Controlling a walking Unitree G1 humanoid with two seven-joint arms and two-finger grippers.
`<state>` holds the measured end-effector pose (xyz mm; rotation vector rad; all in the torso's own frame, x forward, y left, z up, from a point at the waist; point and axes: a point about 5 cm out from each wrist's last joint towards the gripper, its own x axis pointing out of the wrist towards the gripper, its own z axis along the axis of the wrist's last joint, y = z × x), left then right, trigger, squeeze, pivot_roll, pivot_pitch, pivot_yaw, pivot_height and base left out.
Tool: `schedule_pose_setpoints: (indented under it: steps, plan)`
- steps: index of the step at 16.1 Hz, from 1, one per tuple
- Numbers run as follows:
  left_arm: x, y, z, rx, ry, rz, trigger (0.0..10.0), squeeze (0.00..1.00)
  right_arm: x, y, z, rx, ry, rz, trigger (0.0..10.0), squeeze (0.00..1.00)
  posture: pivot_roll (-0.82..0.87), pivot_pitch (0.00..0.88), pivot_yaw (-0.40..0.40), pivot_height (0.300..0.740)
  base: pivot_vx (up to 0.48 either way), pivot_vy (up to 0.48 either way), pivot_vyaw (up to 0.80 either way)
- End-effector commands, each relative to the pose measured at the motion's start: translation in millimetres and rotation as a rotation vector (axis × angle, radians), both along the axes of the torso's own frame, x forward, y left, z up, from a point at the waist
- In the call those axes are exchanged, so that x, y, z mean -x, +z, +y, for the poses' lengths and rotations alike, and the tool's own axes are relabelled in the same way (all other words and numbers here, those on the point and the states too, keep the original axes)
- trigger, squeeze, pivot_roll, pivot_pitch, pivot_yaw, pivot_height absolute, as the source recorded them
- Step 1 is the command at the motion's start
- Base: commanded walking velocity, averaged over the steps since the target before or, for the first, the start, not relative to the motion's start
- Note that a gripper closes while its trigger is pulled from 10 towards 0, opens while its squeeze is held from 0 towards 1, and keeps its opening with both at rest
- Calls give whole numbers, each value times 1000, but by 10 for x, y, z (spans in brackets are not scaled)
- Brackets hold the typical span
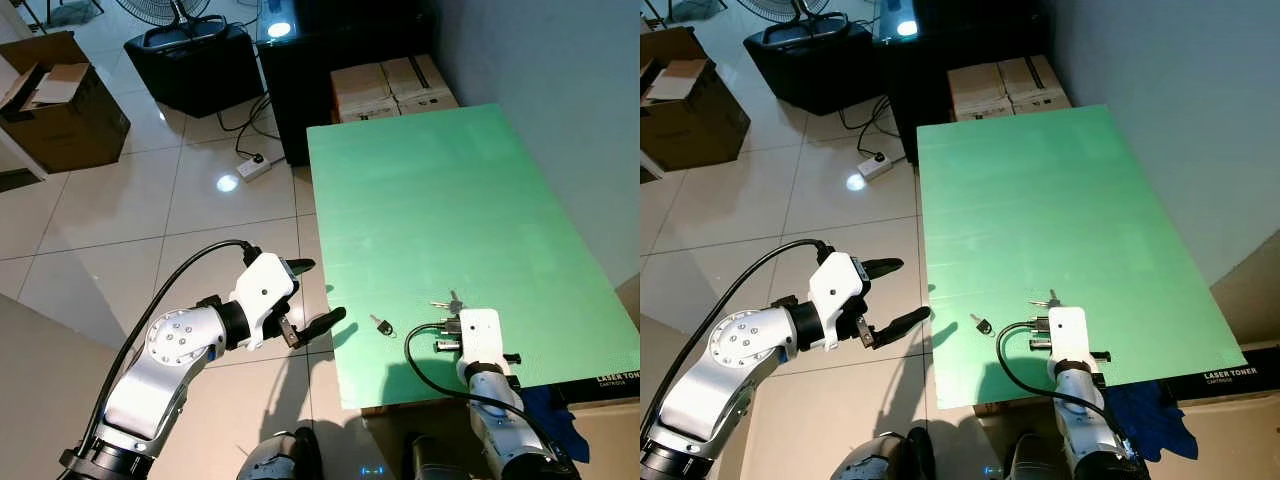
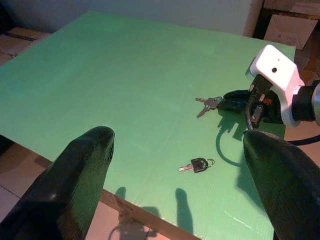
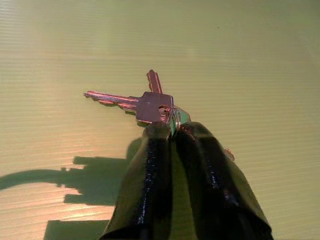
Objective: Hang keys on a hook
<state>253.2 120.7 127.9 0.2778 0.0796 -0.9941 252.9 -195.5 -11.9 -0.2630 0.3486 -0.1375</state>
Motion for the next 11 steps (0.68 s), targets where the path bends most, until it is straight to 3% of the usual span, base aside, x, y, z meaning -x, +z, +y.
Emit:
schedule_pose_setpoints:
  steps: [1, 4, 5, 8, 10, 11]
  plan:
    - [-1, 8, 11, -18, -2, -3, 10000, 0, 12, -22, 25, 3, 9, 9, 10000, 0, -1, 182, 159, 740, 0, 0, 0]
    - [0, 7, 12, -18, 0, -2, 10000, 0, -15, 0, 22, 3, 12, -1, 10000, 0, -1, 183, 158, 740, 0, 0, 0]
    - [-1, 6, 13, -18, 0, -2, 10000, 0, -24, 6, 22, 3, 14, -2, 10000, 1000, -1, 183, 158, 740, 0, 0, 0]
    - [-2, 5, 16, -20, 1, -2, 10000, 0, -39, 13, 18, 5, 17, -2, 10000, 1000, 0, 184, 157, 740, 0, 0, 0]
    - [1, 2, 16, -20, 2, -1, 10000, 0, -46, 14, 5, 8, 16, 1, 10000, 0, 0, 185, 156, 740, 0, 0, 0]
    - [2, 2, 17, -20, 2, -1, 10000, 0, -47, 13, 0, 8, 16, 3, 10000, 0, 1, 185, 156, 740, 0, 0, 0]
